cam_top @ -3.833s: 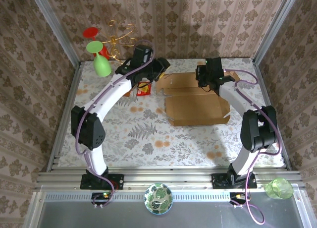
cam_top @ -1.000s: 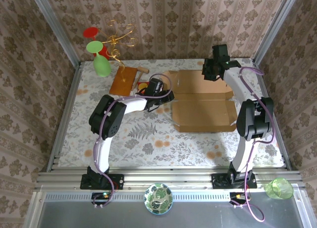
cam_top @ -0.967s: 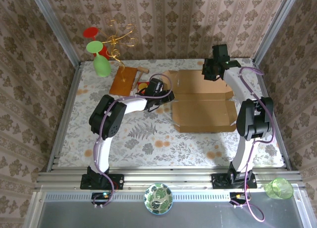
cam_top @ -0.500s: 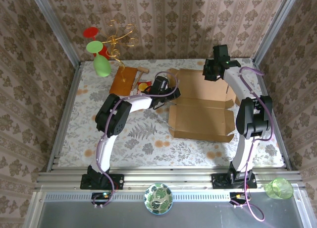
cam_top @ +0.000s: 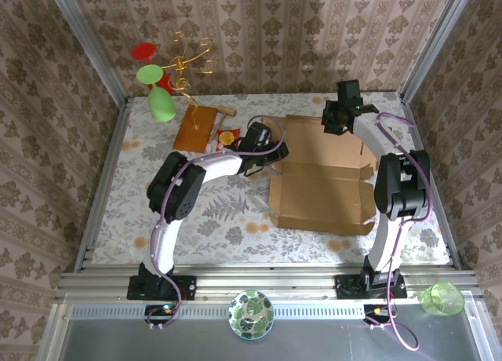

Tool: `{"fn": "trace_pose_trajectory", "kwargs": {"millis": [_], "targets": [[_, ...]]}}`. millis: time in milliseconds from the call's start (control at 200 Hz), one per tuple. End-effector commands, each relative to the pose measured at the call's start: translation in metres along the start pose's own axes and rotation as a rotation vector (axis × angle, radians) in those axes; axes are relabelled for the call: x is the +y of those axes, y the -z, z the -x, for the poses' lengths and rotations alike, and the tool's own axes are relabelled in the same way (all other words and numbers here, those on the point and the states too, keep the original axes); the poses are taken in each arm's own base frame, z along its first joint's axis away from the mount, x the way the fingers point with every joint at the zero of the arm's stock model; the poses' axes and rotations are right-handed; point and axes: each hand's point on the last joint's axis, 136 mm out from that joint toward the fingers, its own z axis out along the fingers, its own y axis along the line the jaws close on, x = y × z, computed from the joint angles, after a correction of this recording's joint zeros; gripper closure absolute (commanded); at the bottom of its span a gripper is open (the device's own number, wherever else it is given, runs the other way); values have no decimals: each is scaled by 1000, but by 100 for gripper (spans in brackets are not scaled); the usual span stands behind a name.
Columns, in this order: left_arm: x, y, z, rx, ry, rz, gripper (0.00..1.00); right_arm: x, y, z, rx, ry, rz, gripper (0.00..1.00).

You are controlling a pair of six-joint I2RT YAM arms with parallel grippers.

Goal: Fold the paper box

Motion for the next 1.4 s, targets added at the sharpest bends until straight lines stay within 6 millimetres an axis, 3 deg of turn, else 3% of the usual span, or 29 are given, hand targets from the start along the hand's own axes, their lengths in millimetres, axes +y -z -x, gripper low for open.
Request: {"fn": "trace_pose_trajectory", "kwargs": {"millis": [0, 385, 855, 1100, 1395], "targets": [[-8, 21, -1, 7, 45, 1, 47, 25, 21, -4, -1, -2, 105, 100], [-1, 35, -7, 41, 110, 12, 45, 40, 27, -7, 8, 15, 199, 100], [-22, 11, 9, 49, 56, -39, 46, 32, 24, -14, 31, 24, 194, 100], [-29, -12, 0, 102, 43, -78, 48, 32, 26, -16, 35, 22, 199, 100], [-46, -25, -11, 152, 22, -120, 49, 32, 26, -17, 38, 25, 207, 100]]}}
